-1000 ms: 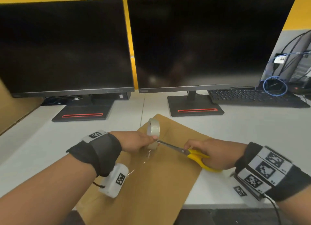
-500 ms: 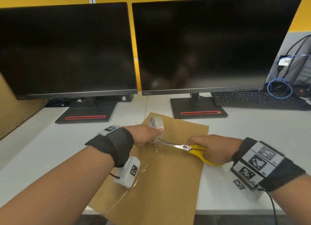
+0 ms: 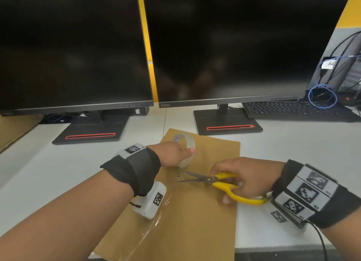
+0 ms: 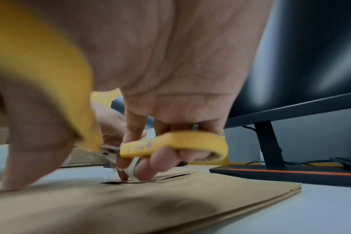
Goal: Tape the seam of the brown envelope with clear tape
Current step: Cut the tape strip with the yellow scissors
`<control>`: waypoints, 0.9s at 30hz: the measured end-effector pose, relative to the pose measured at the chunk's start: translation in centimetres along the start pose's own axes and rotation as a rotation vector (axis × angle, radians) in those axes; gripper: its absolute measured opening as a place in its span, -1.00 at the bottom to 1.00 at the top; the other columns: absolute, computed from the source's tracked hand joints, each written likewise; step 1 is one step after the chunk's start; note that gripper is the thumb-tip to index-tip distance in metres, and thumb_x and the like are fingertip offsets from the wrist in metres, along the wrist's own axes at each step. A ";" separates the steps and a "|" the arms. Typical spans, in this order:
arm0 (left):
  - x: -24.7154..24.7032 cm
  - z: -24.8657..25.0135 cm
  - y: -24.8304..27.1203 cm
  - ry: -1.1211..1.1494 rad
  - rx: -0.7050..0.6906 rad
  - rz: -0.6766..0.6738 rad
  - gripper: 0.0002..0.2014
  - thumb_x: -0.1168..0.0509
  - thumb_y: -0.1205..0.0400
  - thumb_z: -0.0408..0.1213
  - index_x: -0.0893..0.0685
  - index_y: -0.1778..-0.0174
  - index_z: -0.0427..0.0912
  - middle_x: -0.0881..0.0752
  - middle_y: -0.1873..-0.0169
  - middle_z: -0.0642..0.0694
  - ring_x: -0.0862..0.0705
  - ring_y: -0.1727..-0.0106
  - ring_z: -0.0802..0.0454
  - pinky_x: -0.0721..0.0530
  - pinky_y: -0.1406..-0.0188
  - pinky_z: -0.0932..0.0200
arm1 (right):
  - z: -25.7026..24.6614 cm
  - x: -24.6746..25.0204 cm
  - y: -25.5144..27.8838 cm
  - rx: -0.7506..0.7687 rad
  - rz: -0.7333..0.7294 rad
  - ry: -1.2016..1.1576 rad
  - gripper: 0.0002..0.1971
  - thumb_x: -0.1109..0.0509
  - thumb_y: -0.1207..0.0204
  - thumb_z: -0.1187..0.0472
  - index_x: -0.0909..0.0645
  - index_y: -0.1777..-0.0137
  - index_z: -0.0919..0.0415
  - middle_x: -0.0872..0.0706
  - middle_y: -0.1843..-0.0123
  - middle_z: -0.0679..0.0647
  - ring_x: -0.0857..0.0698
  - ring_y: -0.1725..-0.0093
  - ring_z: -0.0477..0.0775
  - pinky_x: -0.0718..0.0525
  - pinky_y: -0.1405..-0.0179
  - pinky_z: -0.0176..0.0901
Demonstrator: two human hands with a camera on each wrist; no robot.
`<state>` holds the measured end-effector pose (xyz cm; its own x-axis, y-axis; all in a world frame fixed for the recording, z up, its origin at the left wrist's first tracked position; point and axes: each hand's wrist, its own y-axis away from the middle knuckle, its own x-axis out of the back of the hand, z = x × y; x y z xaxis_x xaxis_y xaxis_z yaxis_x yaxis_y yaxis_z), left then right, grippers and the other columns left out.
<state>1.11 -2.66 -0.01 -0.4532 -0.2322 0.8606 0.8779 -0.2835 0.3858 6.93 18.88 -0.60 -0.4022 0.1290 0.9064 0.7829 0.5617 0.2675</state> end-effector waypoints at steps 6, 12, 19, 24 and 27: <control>-0.2 -0.1 0.2 -0.026 -0.044 0.017 -0.44 0.10 -0.73 0.19 -0.65 -0.18 -0.14 -0.60 -0.31 -0.27 -0.55 -0.28 -0.18 -0.42 -0.20 0.08 | 1.0 0.0 1.5 -0.058 0.005 -0.013 -0.50 -0.56 -0.25 -0.22 -0.53 -0.18 -0.22 -0.71 0.05 -0.10 -0.65 0.06 -0.11 -0.64 0.03 -0.25; -0.7 -1.2 0.0 0.111 -0.109 0.016 -0.40 0.07 -0.68 0.28 -0.59 -0.45 0.04 -0.55 -0.46 -0.08 -0.50 -0.43 -0.09 -0.34 -0.54 -0.04 | 1.8 -0.3 1.8 -0.123 0.026 -0.009 -0.49 -0.53 -0.26 -0.26 -0.53 -0.21 -0.28 -0.71 0.01 -0.14 -0.67 0.01 -0.06 -0.68 -0.05 -0.17; -1.1 -2.1 -0.2 0.239 -0.156 0.033 -0.43 0.03 -0.67 0.28 -0.61 -0.43 0.10 -0.52 -0.50 0.00 -0.47 -0.48 -0.05 -0.31 -0.57 -0.01 | 0.8 -0.4 0.1 -0.096 0.016 0.006 -0.50 -0.53 -0.30 -0.23 -0.52 -0.24 -0.26 -0.73 0.03 -0.07 -0.67 -0.01 -0.01 -0.68 -0.07 -0.12; -1.0 -2.8 0.0 0.309 -0.140 0.029 -0.44 0.01 -0.67 0.27 -0.60 -0.44 0.08 -0.59 -0.40 -0.01 -0.55 -0.35 -0.04 -0.39 -0.41 0.14 | 0.9 0.1 0.5 -0.083 0.016 -0.021 -0.51 -0.53 -0.30 -0.23 -0.53 -0.23 -0.28 -0.72 0.07 -0.10 -0.66 0.06 -0.08 -0.67 -0.02 -0.18; -1.1 -2.7 -0.1 0.316 -0.123 0.033 -0.42 0.01 -0.66 0.29 -0.56 -0.48 0.08 -0.54 -0.47 -0.06 -0.52 -0.41 -0.11 -0.37 -0.51 0.02 | 0.9 0.4 0.9 -0.091 0.037 -0.059 -0.50 -0.54 -0.30 -0.21 -0.54 -0.24 -0.25 -0.60 0.23 -0.21 -0.56 0.23 -0.25 -0.52 0.17 -0.41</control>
<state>1.08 -4.91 -1.87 -0.4676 -0.5147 0.7187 0.8763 -0.3769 0.3002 7.04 20.20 -0.28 -0.3972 0.1979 0.8961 0.8365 0.4798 0.2648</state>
